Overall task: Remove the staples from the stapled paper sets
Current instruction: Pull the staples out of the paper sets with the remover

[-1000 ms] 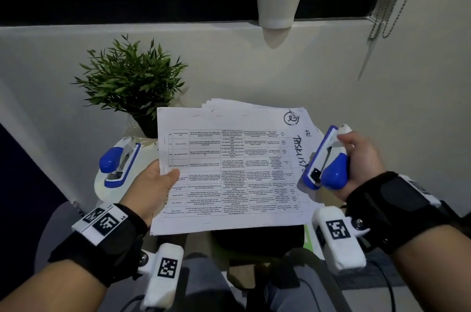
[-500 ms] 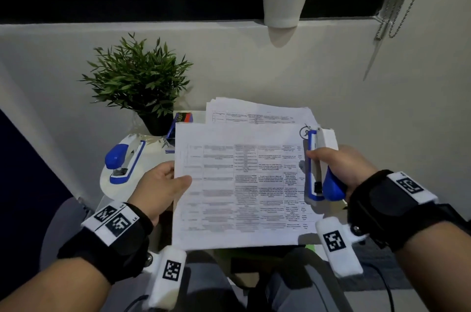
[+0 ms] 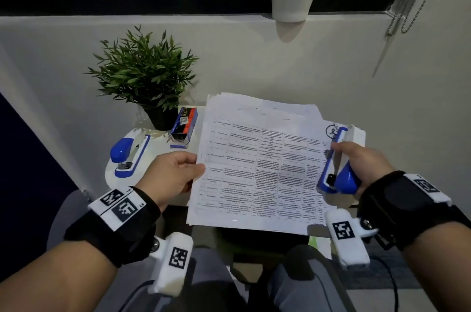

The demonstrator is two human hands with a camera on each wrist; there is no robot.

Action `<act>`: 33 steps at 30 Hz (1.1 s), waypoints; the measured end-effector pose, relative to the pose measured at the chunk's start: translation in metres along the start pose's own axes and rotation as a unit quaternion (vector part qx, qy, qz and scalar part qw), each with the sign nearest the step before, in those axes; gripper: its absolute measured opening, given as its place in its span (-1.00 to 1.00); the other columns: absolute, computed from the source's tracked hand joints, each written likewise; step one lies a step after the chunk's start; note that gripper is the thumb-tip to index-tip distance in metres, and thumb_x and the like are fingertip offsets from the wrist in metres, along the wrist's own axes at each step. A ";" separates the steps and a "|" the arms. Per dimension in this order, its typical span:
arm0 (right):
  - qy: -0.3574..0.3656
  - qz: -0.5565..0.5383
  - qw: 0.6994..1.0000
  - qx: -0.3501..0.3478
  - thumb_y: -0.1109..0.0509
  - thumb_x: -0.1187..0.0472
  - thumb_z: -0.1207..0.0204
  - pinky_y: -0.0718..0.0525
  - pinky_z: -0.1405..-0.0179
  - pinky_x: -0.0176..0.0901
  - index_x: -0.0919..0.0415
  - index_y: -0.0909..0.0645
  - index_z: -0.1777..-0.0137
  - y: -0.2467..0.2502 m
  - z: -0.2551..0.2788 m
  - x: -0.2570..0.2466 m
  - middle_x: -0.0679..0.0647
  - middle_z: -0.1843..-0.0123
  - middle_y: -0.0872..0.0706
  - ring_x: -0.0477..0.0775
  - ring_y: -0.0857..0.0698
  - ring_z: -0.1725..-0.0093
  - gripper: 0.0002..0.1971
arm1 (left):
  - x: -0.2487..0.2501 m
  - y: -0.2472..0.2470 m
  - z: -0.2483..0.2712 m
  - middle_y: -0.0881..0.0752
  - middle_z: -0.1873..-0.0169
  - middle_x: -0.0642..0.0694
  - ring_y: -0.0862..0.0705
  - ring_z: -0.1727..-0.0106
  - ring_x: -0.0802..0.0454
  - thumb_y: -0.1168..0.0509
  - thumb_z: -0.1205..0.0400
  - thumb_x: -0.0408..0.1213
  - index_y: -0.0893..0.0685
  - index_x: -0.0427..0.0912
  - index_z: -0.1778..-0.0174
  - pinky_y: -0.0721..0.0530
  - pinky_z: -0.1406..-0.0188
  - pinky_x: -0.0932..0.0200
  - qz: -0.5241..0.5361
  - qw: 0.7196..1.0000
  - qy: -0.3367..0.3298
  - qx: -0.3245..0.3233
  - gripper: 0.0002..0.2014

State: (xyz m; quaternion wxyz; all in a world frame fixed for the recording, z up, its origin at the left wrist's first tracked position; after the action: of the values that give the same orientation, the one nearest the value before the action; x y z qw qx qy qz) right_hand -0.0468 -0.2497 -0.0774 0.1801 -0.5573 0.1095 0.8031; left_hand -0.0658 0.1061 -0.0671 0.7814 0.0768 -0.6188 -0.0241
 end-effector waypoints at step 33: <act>0.054 0.109 0.981 -0.153 -0.43 0.34 -0.51 -0.69 0.16 0.03 0.25 -0.63 0.11 -0.057 0.024 -0.013 0.21 0.25 -0.77 0.19 -0.73 0.28 -0.98 | 0.018 -0.006 -0.005 -0.75 -0.07 -0.08 -0.75 -0.01 0.11 -0.18 -0.64 -0.60 -0.56 -0.24 -0.24 -0.71 -0.01 0.23 0.097 0.994 -0.054 0.016 -0.69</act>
State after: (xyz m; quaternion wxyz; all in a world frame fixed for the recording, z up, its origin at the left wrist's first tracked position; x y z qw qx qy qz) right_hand -0.0400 -0.1908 -0.0551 -0.0020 -0.6052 0.0545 0.7942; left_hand -0.0562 0.0980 -0.0514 0.7444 0.0275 -0.6646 0.0581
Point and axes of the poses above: each hand's wrist, its own z-axis away from the middle knuckle, its own y-axis out of the back of the hand, x = y × z, the point moved 10 cm from there along -z, towards the middle knuckle
